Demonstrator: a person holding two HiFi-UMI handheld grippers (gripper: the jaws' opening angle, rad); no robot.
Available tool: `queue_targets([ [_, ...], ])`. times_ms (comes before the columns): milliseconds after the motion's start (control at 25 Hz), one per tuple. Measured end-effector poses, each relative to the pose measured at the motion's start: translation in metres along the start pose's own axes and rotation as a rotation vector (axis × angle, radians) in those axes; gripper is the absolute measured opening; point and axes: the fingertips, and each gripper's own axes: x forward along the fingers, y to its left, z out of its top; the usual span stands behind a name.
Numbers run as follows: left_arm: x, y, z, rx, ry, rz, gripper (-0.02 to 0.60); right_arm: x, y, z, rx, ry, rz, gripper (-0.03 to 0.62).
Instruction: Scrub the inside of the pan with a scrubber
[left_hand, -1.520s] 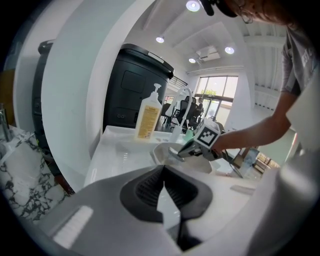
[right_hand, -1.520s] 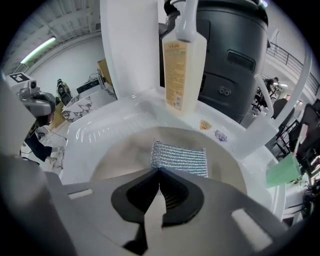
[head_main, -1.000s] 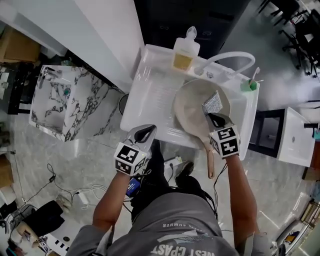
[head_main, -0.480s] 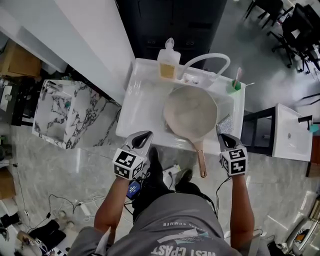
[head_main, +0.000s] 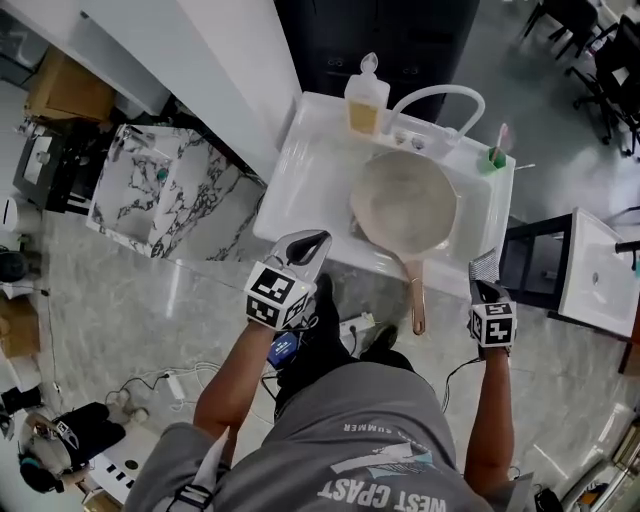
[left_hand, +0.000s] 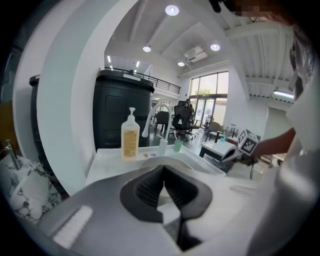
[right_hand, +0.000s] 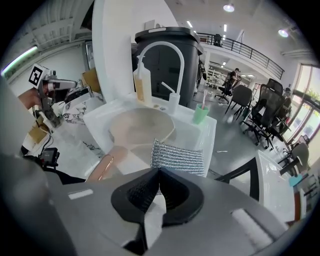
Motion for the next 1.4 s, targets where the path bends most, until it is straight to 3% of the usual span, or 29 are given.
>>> queue_targets([
  [320, -0.017, -0.01, 0.004, 0.008, -0.007, 0.036, 0.002, 0.019, -0.003, -0.049, -0.026, 0.137, 0.024, 0.011],
  [600, -0.03, -0.015, 0.016, 0.011, -0.018, 0.07, 0.002, 0.029, -0.002, -0.064, -0.069, 0.167, 0.052, 0.019],
  [880, -0.031, -0.03, 0.028, 0.036, -0.033, 0.078, 0.003, 0.027, -0.003, -0.066, -0.094, 0.105, 0.093, 0.077],
  [1160, -0.037, -0.046, 0.043, 0.066, -0.048, 0.075, 0.002, 0.009, -0.012, -0.066, -0.065, 0.065, 0.089, 0.078],
  [1400, -0.052, -0.057, 0.048, 0.075, -0.064, 0.08, 0.002, -0.035, -0.008, -0.025, -0.037, -0.118, 0.078, 0.042],
])
